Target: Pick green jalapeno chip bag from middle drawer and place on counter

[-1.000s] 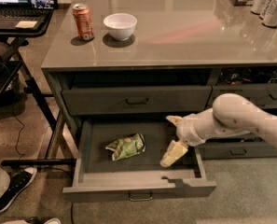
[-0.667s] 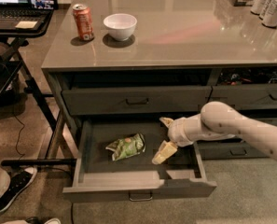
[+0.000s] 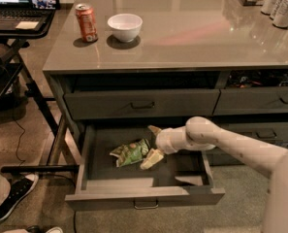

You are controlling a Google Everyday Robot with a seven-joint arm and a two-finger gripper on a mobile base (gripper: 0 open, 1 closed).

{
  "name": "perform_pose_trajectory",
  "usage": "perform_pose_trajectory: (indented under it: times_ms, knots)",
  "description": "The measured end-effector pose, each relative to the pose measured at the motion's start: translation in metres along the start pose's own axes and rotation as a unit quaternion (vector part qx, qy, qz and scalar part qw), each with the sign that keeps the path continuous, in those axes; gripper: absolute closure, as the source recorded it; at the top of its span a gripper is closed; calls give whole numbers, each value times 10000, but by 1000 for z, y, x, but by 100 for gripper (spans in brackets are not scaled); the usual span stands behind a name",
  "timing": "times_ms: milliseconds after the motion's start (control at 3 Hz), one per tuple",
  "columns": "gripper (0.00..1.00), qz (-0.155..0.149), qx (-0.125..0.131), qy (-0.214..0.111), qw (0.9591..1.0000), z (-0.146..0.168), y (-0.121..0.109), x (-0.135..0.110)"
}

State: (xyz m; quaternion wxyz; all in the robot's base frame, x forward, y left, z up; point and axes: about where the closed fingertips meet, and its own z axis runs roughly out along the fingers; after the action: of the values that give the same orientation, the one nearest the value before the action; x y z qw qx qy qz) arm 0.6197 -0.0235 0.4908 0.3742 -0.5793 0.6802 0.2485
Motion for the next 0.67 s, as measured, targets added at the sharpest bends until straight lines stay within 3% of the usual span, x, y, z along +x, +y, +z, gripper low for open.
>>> perform_pose_trajectory:
  times_ms: [667]
  knots:
    - [0,-223,-329,-420,9983,84,-22,7]
